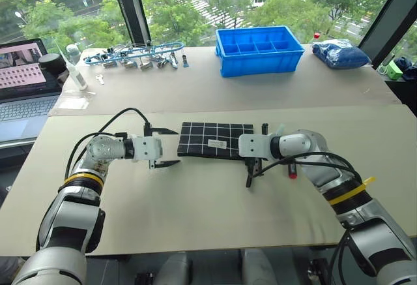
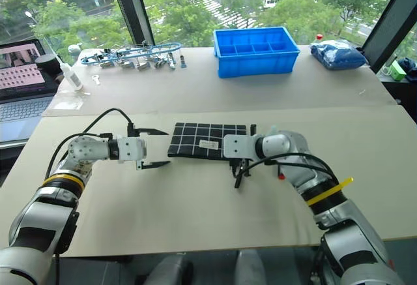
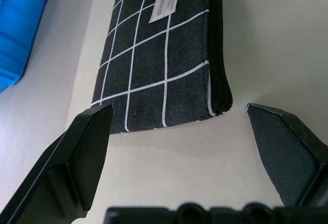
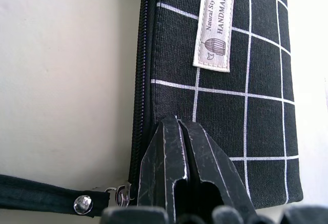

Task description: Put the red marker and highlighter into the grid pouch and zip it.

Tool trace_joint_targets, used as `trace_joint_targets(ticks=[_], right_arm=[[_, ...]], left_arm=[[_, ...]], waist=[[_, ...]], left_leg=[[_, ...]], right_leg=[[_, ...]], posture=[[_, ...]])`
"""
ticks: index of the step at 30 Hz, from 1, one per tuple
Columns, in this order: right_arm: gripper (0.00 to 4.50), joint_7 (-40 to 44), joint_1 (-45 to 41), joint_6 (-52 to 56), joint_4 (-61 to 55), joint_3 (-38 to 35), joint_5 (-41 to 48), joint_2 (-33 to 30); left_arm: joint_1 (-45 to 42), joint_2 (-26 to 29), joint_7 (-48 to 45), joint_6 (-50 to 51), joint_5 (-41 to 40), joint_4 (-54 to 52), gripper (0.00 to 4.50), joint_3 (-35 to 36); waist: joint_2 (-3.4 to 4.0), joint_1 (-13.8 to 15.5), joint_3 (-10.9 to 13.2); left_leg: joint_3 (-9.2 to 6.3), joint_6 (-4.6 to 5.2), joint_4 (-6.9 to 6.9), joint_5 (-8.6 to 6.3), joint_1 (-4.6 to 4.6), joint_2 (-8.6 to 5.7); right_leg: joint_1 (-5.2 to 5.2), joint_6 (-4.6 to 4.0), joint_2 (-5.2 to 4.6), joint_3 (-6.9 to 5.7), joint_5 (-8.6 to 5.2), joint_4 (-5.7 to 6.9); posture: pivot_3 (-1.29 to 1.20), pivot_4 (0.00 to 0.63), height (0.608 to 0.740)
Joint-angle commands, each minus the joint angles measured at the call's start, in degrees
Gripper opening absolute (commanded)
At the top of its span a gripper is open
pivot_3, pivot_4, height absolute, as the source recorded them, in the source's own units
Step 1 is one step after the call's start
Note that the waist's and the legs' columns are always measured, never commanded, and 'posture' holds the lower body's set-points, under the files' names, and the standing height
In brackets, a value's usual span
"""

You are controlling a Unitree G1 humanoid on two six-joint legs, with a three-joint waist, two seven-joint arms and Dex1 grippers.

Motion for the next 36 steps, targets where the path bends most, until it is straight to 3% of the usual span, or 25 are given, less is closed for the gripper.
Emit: trace_joint_targets(ticks=[1,7,13,16,24,26,32,36], right_arm=[[0.01,1.2,1.1,1.1,-1.8,-0.3,0.6,-0.1],[0.01,1.8,1.2,1.5,-2.7,-0.7,0.7,-0.3],[0.01,2.0,0.7,1.2,-2.0,-1.0,0.6,-0.4],[0.0,2.0,0.5,1.2,-1.9,-1.1,0.6,-0.3],[0.0,1.8,0.0,1.1,-1.2,-1.1,0.5,-0.1],[0.0,1.9,-0.2,1.1,-1.1,-1.2,0.6,-0.1],[0.0,1.9,-0.9,2.4,-1.2,-2.9,3.2,0.9],[0.0,0.0,-5.0,15.3,-1.6,-12.3,15.1,7.8]], left_arm=[[-1.7,-0.5,5.8,-2.7,5.2,3.3,4.5,-2.3],[-4.4,-1.2,13.3,-4.9,9.5,5.9,4.5,-4.5],[-5.0,-3.8,9.9,-5.1,6.7,7.0,4.5,-3.8],[-4.9,-4.8,6.3,-3.8,4.6,7.2,3.72,-2.7],[-3.4,-6.2,-3.7,-0.9,-2.2,6.5,0.62,1.1],[-2.8,-6.1,-5.8,0.5,-4.3,6.2,0.04,2.6],[-1.1,-6.4,-11.6,7.5,-10.4,3.7,0.04,6.8],[2.5,-6.2,-16.8,15.4,-15.1,-1.3,0.04,9.1]], waist=[[0.0,0.0,0.0],[0.0,0.1,0.0],[0.0,0.2,0.0],[0.0,0.2,0.0],[-0.01,-0.2,0.0],[-0.01,-0.3,0.0],[-0.01,-0.7,0.0],[0.0,-1.2,0.0]], left_leg=[[0.0,0.0,0.0,0.0,0.04,0.0],[0.0,0.33,-0.01,-0.18,0.23,0.0],[0.0,0.33,0.0,-0.18,0.23,-0.01],[0.0,0.33,-0.01,-0.18,0.23,0.0],[0.0,0.33,-0.01,-0.19,0.21,0.01],[0.0,0.33,-0.01,-0.19,0.21,0.01],[-0.01,0.35,-0.02,-0.2,0.2,0.01],[-0.01,0.32,-0.03,-0.18,0.13,0.02]], right_leg=[[0.04,0.0,0.0,0.0,0.0,0.0],[0.24,0.01,0.0,0.0,-0.01,-0.01],[0.25,0.02,0.0,0.0,-0.01,-0.02],[0.25,0.02,0.0,0.0,-0.01,-0.03],[0.22,0.02,0.01,0.0,-0.01,-0.04],[0.22,0.02,0.01,0.0,-0.02,-0.04],[0.16,0.02,0.02,0.0,-0.02,-0.04],[0.01,0.02,0.03,0.02,-0.01,0.01]], posture=[[0.0,0.15,0.74],[0.0,0.15,0.74],[0.0,0.15,0.74],[0.0,0.15,0.74],[0.0,0.15,0.74],[0.0,0.15,0.74],[0.0,0.15,0.74],[0.0,0.15,0.74]])
